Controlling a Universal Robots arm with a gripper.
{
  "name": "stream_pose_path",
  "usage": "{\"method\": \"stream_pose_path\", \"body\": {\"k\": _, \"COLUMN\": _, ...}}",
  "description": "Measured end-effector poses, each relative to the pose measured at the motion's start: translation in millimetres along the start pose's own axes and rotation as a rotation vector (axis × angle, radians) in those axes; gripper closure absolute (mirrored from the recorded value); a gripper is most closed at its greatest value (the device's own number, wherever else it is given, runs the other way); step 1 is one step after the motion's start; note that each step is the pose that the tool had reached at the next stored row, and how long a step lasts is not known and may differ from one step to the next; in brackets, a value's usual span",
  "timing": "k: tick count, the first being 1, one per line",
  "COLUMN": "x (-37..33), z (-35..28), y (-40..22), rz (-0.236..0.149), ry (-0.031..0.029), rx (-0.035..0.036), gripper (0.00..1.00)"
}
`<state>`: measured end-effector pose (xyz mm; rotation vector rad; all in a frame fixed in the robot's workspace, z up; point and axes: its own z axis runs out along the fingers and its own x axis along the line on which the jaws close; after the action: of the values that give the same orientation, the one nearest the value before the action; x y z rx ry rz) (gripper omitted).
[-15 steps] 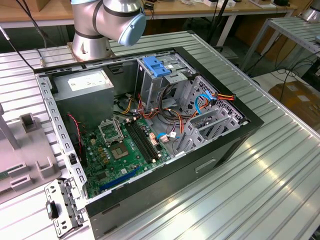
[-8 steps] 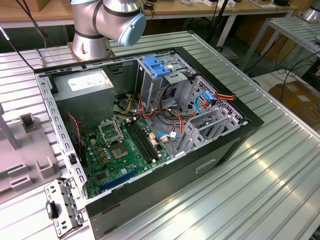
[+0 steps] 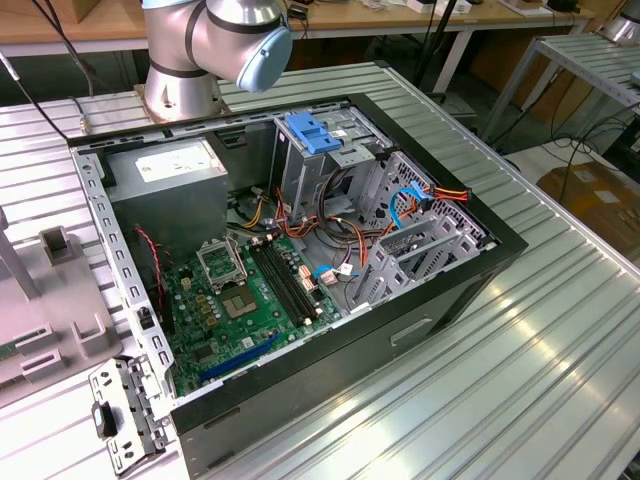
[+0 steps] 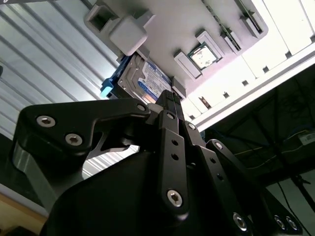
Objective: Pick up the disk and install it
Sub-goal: 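Pick up the disk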
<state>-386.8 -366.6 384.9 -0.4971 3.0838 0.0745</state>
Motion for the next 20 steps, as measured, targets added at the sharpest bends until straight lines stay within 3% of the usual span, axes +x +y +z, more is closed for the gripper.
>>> {"method": "stream_pose_path", "body": {"k": 5, "x": 0.0, "z": 0.0, "y": 0.0, "rz": -0.053, "ry": 0.0023, "rx": -0.0013, "gripper": 0.89}}
{"method": "stream_pose_path", "body": {"k": 20, "x": 0.0, "z": 0.0, "y": 0.0, "rz": -0.152, "ry": 0.0067, "rx": -0.0037, "gripper": 0.89}}
